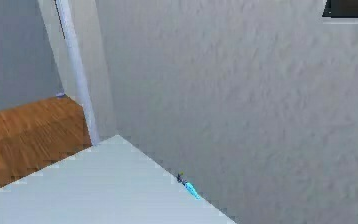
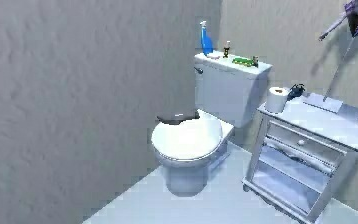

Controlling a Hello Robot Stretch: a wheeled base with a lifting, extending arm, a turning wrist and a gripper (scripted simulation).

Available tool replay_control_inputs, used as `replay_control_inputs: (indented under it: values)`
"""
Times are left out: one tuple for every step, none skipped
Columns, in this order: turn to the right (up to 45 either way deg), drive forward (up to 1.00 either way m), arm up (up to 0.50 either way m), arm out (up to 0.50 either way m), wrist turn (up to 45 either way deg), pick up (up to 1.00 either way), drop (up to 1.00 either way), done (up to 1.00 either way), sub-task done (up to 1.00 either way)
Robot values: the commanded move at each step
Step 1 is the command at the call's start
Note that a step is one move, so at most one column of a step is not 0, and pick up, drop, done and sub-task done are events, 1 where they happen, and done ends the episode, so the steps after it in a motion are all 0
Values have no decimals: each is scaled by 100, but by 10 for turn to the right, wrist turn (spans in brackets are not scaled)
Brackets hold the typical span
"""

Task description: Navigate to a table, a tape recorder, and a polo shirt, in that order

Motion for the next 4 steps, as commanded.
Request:
replay_control_inputs:
  values:
    - [0,45,0,0,0,0,0,0,0]
    - [-450,0,0,0,0,0,0,0,0]
    - [0,100,0,0,0,0,0,0,0]
    - [0,100,0,0,0,0,0,0,0]
